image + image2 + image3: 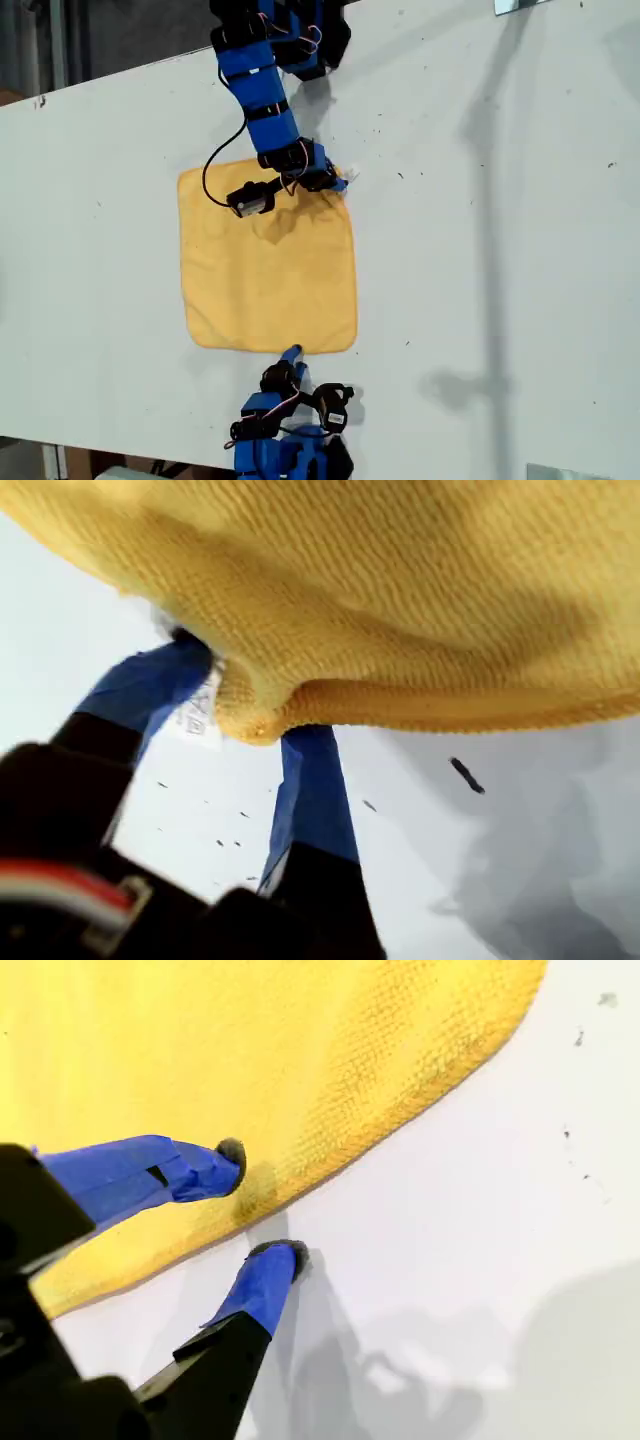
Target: Grasp corners of a square towel and fold twice.
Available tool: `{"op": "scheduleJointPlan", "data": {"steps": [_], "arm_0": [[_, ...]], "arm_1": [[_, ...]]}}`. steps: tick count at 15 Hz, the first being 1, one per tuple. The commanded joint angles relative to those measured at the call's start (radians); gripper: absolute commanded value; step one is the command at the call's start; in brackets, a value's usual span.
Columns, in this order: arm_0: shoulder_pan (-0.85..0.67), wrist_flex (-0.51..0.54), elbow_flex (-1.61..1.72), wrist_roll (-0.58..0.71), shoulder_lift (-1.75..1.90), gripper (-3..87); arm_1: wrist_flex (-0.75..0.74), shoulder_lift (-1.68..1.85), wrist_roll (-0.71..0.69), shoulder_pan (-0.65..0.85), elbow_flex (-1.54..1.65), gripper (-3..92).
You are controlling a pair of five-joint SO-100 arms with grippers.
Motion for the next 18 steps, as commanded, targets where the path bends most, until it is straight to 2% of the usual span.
{"op": "scheduleJointPlan", "data": {"steps": [1,3,7,12,16,18], "arm_0": [[0.018,-0.015,-0.017,-0.005,0.003,15.6],[0.043,-0.008,-0.044,-0.009,-0.026,15.5],[0.249,0.130,-0.445,-0.141,-0.495,17.1],[0.414,0.150,-0.486,-0.334,-0.508,18.9],[0.403,0.307,-0.568,-0.328,-0.506,20.4],[0.359,0.321,-0.566,-0.261,-0.460,21.1]], "arm_1": [[0.012,-0.021,-0.012,0.034,-0.035,-0.1],[0.008,-0.023,-0.015,0.041,-0.034,-0.1],[0.003,-0.023,-0.020,0.034,-0.029,-0.1],[0.003,-0.020,-0.020,0.025,-0.026,-0.1],[0.002,-0.018,-0.023,0.021,-0.026,-0.1],[0.000,-0.018,-0.025,0.021,-0.028,-0.1]]}}
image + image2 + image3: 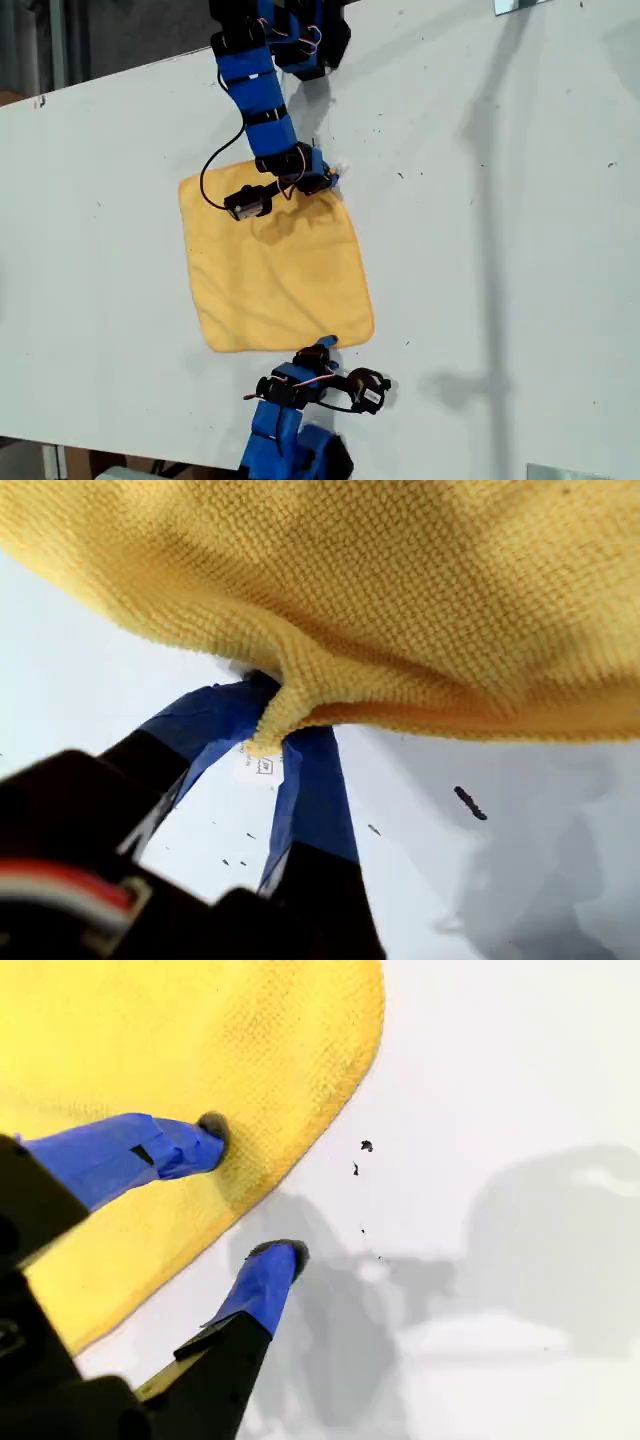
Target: Grasp corners of a square towel and fold twice.
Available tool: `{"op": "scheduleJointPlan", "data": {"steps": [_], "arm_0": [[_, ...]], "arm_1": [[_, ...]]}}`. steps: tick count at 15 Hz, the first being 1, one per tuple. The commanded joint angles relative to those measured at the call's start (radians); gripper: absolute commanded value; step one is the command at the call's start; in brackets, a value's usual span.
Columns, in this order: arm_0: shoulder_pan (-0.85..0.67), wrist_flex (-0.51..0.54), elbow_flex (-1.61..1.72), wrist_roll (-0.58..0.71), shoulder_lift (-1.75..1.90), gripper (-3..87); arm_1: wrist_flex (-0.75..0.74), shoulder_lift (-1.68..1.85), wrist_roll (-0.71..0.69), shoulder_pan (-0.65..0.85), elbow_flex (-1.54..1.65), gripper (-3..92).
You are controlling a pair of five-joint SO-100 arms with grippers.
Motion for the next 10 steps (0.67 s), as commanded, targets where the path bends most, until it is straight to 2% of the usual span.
{"op": "scheduleJointPlan", "data": {"steps": [1,4,8,10], "arm_0": [[-0.063,0.014,-0.031,0.086,0.104,21.1],[-0.026,-0.058,-0.003,0.107,0.183,20.3],[0.080,-0.135,-0.002,-0.035,0.060,20.6],[0.127,-0.132,-0.052,-0.115,-0.044,21.0]], "arm_1": [[-0.002,0.003,-0.014,0.002,-0.003,-0.1],[-0.002,0.003,-0.014,0.002,-0.003,-0.1],[-0.003,0.002,-0.015,0.000,-0.005,-0.1],[-0.003,0.002,-0.015,0.000,-0.005,-0.1]]}}
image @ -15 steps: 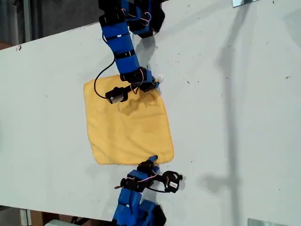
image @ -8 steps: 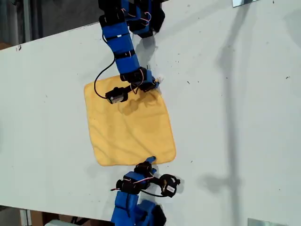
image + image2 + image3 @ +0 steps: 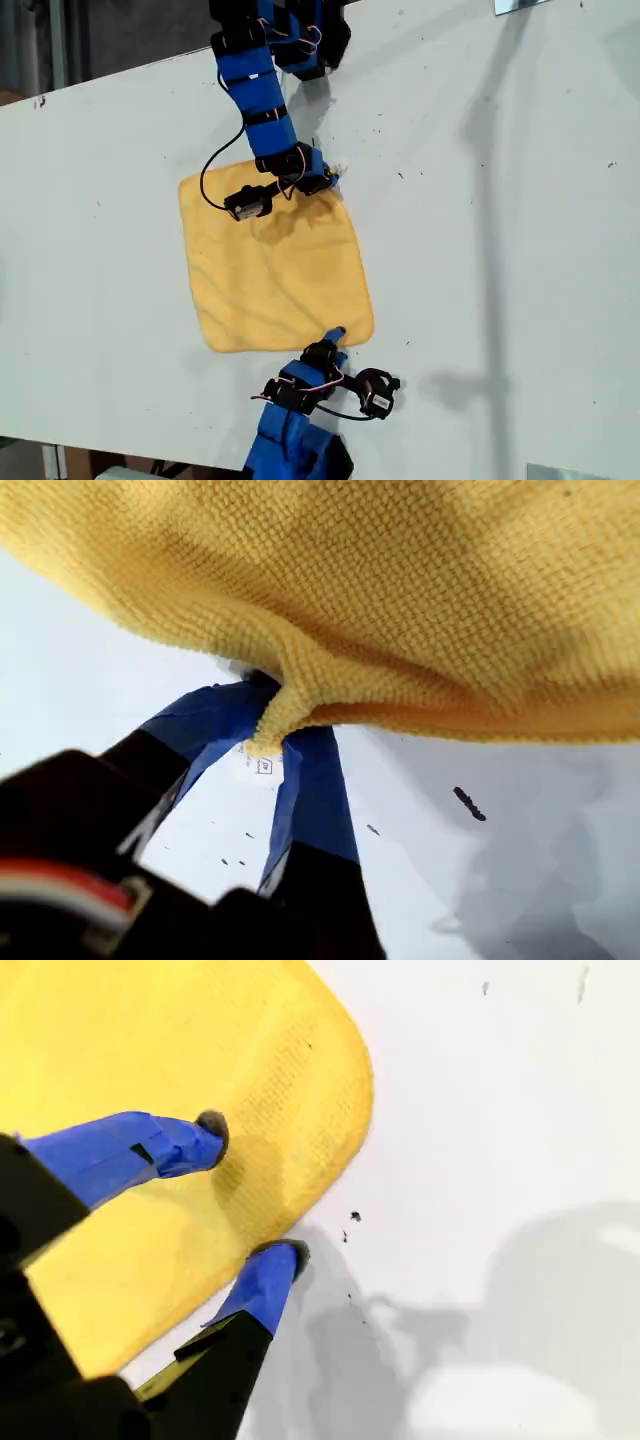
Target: Grasp corners of a square towel and fold twice.
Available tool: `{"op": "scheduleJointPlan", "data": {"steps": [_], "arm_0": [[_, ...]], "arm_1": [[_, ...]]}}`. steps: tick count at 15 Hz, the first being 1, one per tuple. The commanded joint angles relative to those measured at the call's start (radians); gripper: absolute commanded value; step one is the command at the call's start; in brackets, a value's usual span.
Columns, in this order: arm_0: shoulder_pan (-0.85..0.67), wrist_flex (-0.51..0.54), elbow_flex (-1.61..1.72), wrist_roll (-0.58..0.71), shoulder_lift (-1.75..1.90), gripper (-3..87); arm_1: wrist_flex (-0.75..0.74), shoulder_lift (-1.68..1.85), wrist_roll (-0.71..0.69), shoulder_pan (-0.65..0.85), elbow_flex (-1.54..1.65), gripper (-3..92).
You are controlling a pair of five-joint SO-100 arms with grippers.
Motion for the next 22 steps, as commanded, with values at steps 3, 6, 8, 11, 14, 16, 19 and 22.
{"op": "scheduleJointPlan", "data": {"steps": [3,6,8,11,14,16,19,22], "arm_0": [[0.066,0.020,-0.173,-0.092,-0.202,21.5],[0.080,-0.034,-0.258,-0.084,-0.341,20.3],[0.081,-0.074,-0.301,-0.066,-0.428,-0.1],[0.086,-0.040,-0.342,-0.054,-0.426,-0.1],[0.071,0.121,-0.483,0.005,-0.420,-0.1],[0.063,0.391,-0.718,0.060,-0.414,-0.1],[0.015,0.555,-0.881,0.210,-0.327,-0.1],[-0.138,0.568,-0.859,0.365,-0.249,-0.1]], "arm_1": [[-0.003,0.002,-0.011,-0.003,-0.005,-0.1],[-0.003,0.002,-0.011,-0.003,-0.005,-0.1],[-0.003,0.002,-0.011,-0.005,-0.003,-0.1],[-0.002,0.006,-0.005,-0.006,-0.002,-0.1],[0.000,0.051,0.023,-0.031,-0.012,-0.1],[0.129,0.110,0.023,-0.046,-0.124,-0.1],[0.247,0.368,-0.018,-0.015,-0.190,-0.1],[0.279,0.520,-0.092,0.094,-0.190,-0.1]]}}
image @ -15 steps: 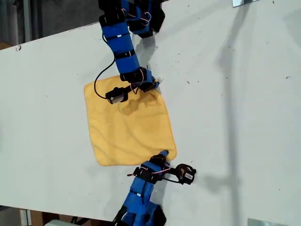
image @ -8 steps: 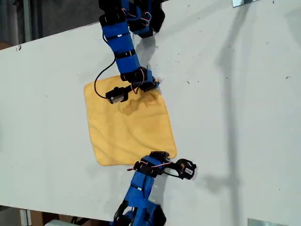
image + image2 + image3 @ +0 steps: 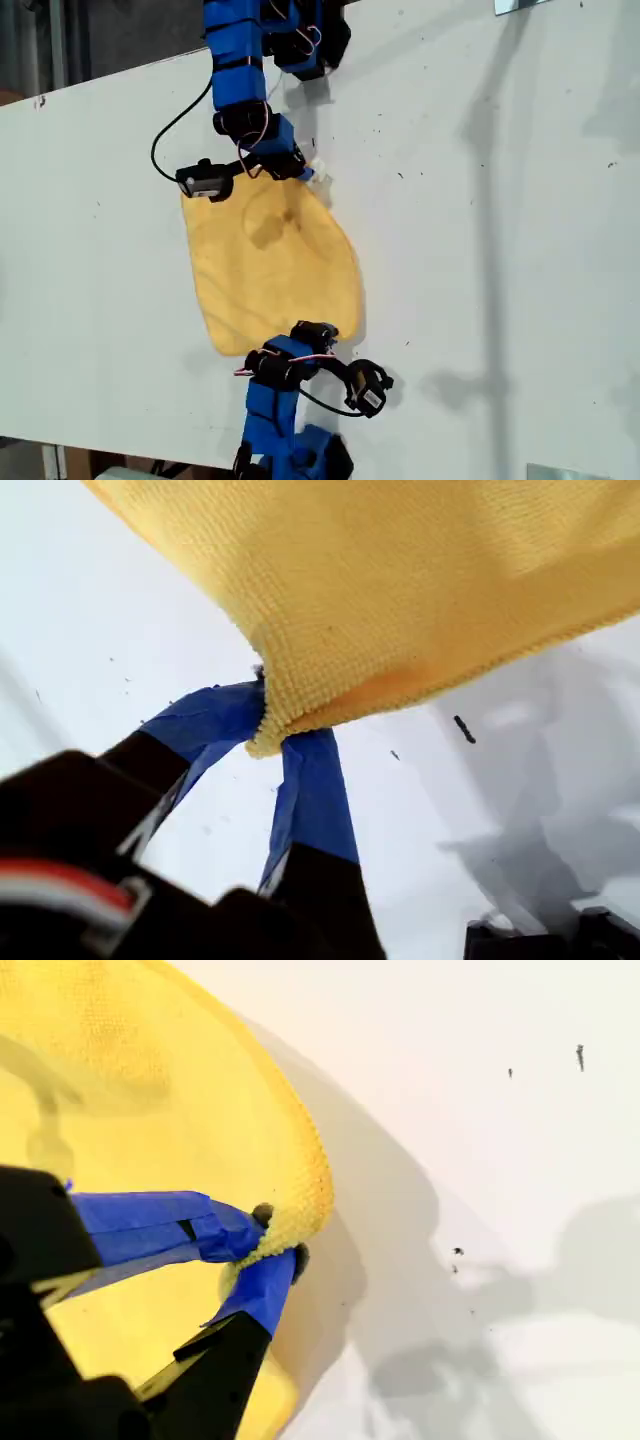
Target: Grasp corners of a square towel and fold twice.
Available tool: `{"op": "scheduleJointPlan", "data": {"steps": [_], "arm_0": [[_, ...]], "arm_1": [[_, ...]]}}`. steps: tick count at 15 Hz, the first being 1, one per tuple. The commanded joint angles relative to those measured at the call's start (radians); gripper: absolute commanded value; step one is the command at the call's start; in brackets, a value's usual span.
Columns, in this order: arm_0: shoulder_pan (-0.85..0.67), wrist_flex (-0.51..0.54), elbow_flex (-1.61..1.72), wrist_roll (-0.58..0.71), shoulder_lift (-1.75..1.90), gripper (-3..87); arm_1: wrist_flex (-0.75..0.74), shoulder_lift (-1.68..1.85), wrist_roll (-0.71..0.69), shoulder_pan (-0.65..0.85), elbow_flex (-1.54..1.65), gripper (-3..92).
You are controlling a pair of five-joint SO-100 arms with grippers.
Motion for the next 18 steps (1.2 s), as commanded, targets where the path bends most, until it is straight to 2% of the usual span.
{"op": "scheduleJointPlan", "data": {"steps": [1,4,7,10,12,14,15,17,18], "arm_0": [[-0.166,0.026,-0.021,0.120,0.117,-0.1],[-0.403,0.048,-0.058,0.327,0.201,-0.1],[-0.726,0.006,-0.057,0.557,0.204,-0.1],[-0.986,-0.172,-0.034,0.723,0.163,-0.1],[-1.103,-0.290,-0.038,0.801,0.110,-0.1],[-1.166,-0.414,0.008,0.830,0.069,-0.1],[-1.181,-0.485,0.064,0.824,0.081,-0.1],[-1.204,-0.566,0.132,0.784,0.107,-0.1],[-1.246,-0.537,0.089,0.732,0.032,-0.1]], "arm_1": [[0.015,0.089,-0.077,0.106,-0.083,-0.1],[0.061,0.034,-0.265,0.345,-0.229,-0.1],[0.026,-0.071,-0.419,0.583,-0.411,-0.1],[-0.195,-0.175,-0.499,0.761,-0.448,-0.1],[-0.371,-0.272,-0.535,0.824,-0.448,-0.1],[-0.551,-0.334,-0.548,0.856,-0.397,-0.1],[-0.693,-0.296,-0.541,0.865,-0.285,-0.1],[-0.755,-0.276,-0.495,0.907,-0.219,-0.1],[-0.735,-0.325,-0.465,0.939,-0.239,-0.1]]}}
